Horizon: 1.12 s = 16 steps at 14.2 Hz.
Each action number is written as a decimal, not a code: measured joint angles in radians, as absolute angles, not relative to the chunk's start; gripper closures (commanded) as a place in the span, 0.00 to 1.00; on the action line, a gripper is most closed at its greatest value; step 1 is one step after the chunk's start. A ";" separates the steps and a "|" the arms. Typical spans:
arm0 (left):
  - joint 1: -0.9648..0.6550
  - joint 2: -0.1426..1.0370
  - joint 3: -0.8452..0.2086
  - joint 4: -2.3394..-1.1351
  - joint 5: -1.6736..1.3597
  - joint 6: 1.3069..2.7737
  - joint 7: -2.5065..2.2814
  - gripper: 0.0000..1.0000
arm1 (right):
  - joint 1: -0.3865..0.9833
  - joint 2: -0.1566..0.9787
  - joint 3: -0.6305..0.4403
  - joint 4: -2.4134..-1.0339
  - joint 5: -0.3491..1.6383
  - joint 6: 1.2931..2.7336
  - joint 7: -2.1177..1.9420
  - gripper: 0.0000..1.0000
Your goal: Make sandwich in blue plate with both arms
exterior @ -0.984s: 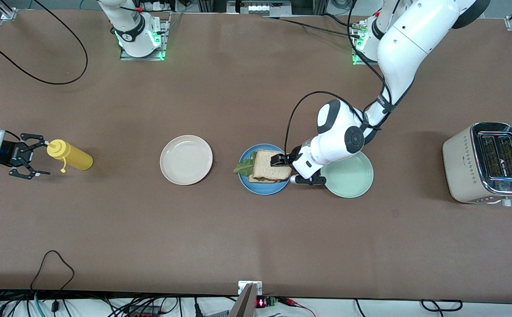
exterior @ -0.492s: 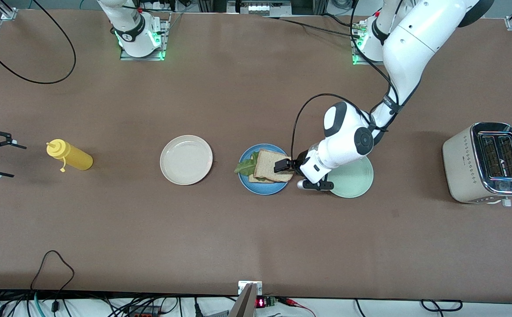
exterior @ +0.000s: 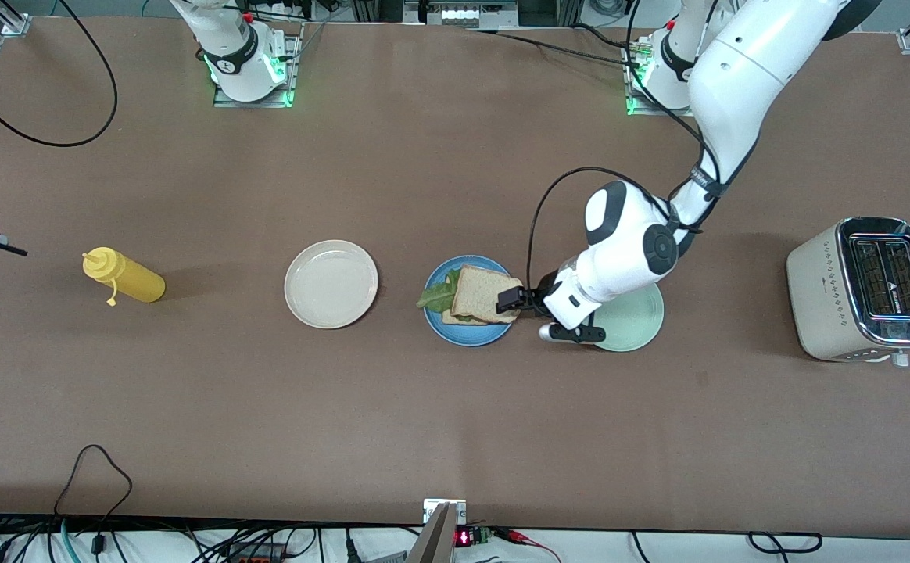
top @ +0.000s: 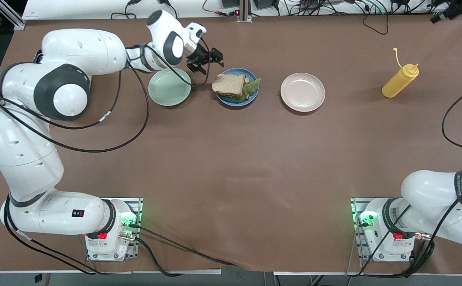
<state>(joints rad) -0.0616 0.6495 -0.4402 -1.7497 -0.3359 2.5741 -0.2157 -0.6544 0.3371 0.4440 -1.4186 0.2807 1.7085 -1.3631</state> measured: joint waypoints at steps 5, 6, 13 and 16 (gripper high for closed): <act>-0.044 0.447 -0.289 -1.747 -0.174 2.333 -0.206 0.00 | -0.334 0.171 0.318 -1.445 0.180 1.655 -0.810 0.00; -0.024 0.411 -0.271 -1.746 -0.122 2.290 -0.206 0.00 | -0.267 0.160 0.272 -1.456 0.165 1.655 -0.717 0.00; 0.116 0.325 -0.201 -1.516 0.042 1.922 -0.091 0.00 | -0.024 0.158 0.061 -1.495 0.058 1.576 -0.249 0.00; 0.108 0.256 -0.131 -1.473 0.042 1.784 -0.084 0.00 | -0.012 0.151 0.060 -1.508 0.022 1.555 -0.167 0.00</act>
<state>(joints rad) 0.1078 0.2559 -0.1307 -1.4734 0.0418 1.7835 -0.0836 -0.0125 0.1511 0.0597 -1.5083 0.0216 1.5547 -0.1671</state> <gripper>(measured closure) 0.000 0.000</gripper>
